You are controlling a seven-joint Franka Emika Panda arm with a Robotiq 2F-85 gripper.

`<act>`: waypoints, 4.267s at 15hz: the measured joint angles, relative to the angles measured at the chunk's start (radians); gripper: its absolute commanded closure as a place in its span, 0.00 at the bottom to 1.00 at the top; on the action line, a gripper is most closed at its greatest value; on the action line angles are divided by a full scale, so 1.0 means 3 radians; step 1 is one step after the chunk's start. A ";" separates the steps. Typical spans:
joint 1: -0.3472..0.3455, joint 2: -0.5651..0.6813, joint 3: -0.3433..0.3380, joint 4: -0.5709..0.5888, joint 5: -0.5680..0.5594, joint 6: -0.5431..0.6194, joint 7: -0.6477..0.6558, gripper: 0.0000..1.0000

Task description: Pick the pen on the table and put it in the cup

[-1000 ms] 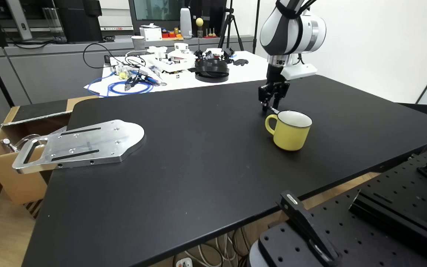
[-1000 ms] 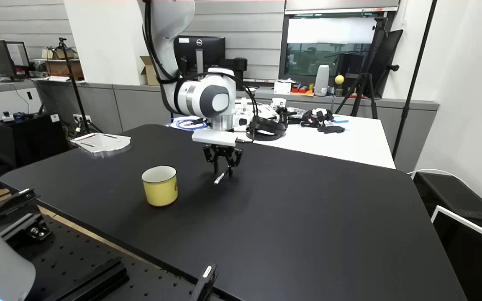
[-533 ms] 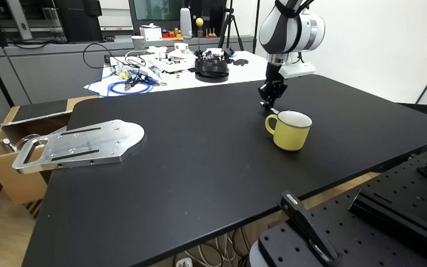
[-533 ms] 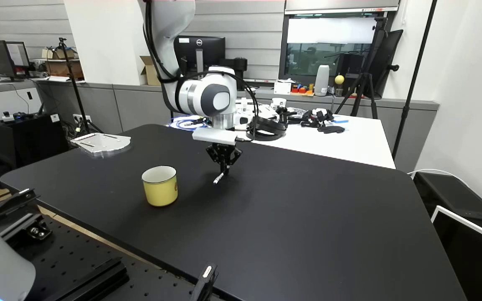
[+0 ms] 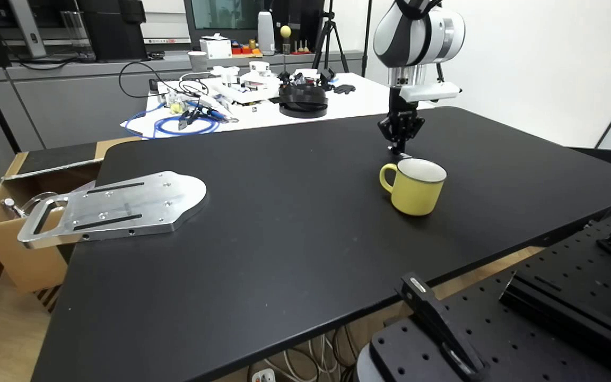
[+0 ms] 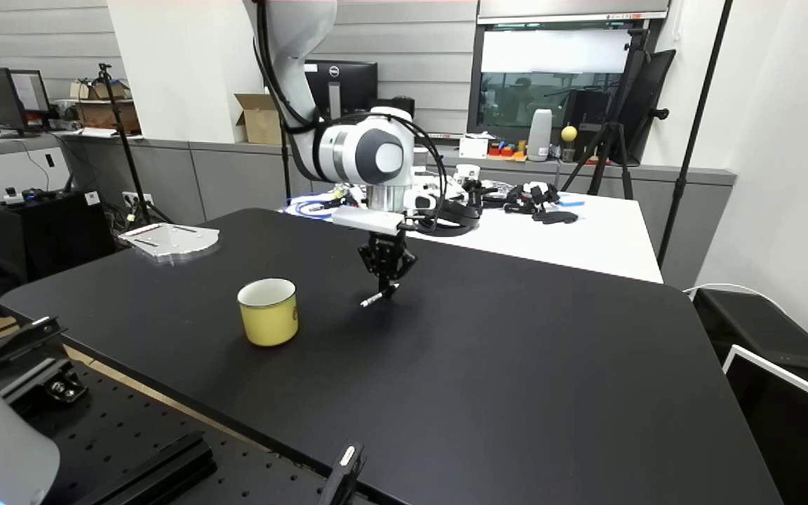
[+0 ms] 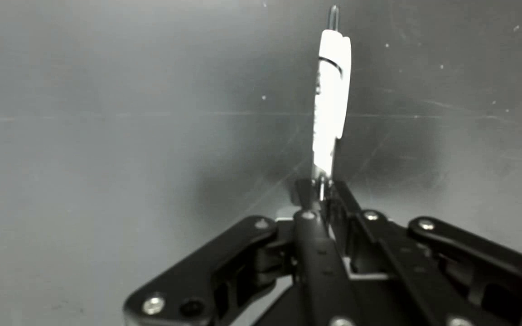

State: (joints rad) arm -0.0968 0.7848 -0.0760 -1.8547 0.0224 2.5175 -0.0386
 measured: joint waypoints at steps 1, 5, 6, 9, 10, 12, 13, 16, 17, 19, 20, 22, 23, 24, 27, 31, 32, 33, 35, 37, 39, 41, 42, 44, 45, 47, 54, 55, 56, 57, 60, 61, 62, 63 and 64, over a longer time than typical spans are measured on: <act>0.0000 0.0003 -0.0039 0.0079 0.0000 -0.0238 0.0060 0.97; -0.0058 0.0061 -0.0088 0.0447 0.0038 -0.1315 0.0131 0.97; -0.0086 0.0092 -0.0078 0.0542 0.0071 -0.1581 0.0119 0.97; -0.0175 0.0221 -0.0037 0.0869 0.0210 -0.2352 0.0099 0.97; -0.0201 0.0277 -0.0026 0.0997 0.0258 -0.2598 0.0098 0.97; -0.0248 0.0396 -0.0003 0.1261 0.0349 -0.3050 0.0094 0.97; -0.0270 0.0459 0.0012 0.1393 0.0400 -0.3258 0.0094 0.97; -0.0316 0.0625 0.0047 0.1751 0.0542 -0.3796 0.0094 0.97; -0.0321 0.0666 0.0056 0.1850 0.0583 -0.3948 0.0094 0.97; -0.0319 0.0737 0.0073 0.2017 0.0640 -0.4222 0.0096 0.97; -0.0318 0.0768 0.0088 0.2088 0.0654 -0.4341 0.0098 0.97; -0.0304 0.0833 0.0105 0.2207 0.0659 -0.4551 0.0100 0.97; -0.0293 0.0864 0.0106 0.2257 0.0659 -0.4636 0.0101 0.97; -0.0281 0.0894 0.0106 0.2301 0.0659 -0.4718 0.0101 0.97; -0.0245 0.0951 0.0106 0.2382 0.0653 -0.4892 0.0101 0.97; -0.0174 0.0957 0.0108 0.2385 0.0646 -0.5026 0.0100 0.97; -0.0154 0.0958 0.0108 0.2385 0.0643 -0.5048 0.0100 0.97; -0.0134 0.0960 0.0109 0.2384 0.0639 -0.5063 0.0100 0.97; -0.0097 0.0966 0.0109 0.2379 0.0634 -0.5093 0.0099 0.97; -0.0067 0.0983 0.0109 0.2371 0.0624 -0.5111 0.0098 0.97; -0.0037 0.1008 0.0109 0.2359 0.0604 -0.5116 0.0095 0.97; -0.0008 0.1028 0.0110 0.2335 0.0567 -0.5117 0.0081 0.97; 0.0006 0.1032 0.0111 0.2317 0.0547 -0.5117 0.0071 0.97; 0.0032 0.1032 0.0116 0.2266 0.0493 -0.5117 0.0036 0.97; 0.0043 0.1032 0.0124 0.2240 0.0462 -0.5117 0.0019 0.97; 0.0061 0.1029 0.0140 0.2182 0.0398 -0.5117 -0.0018 0.97; 0.0119 0.0963 0.0157 0.1904 0.0183 -0.5100 -0.0185 0.97; 0.0124 0.0948 0.0164 0.1864 0.0178 -0.5092 -0.0194 0.97; 0.0126 0.0935 0.0177 0.1827 0.0177 -0.5083 -0.0199 0.97; 0.0131 0.0929 0.0188 0.1800 0.0176 -0.5075 -0.0202 0.97; 0.0155 0.0926 0.0213 0.1738 0.0175 -0.5018 -0.0209 0.97; 0.0163 0.0926 0.0225 0.1720 0.0174 -0.4995 -0.0209 0.97; 0.0173 0.0926 0.0232 0.1705 0.0174 -0.4970 -0.0209 0.97; 0.0185 0.0926 0.0235 0.1688 0.0173 -0.4944 -0.0210 0.97; 0.0196 0.0927 0.0237 0.1671 0.0173 -0.4912 -0.0211 0.97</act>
State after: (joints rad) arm -0.0379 1.0629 -0.0049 -1.3534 0.0743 1.0440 -0.1018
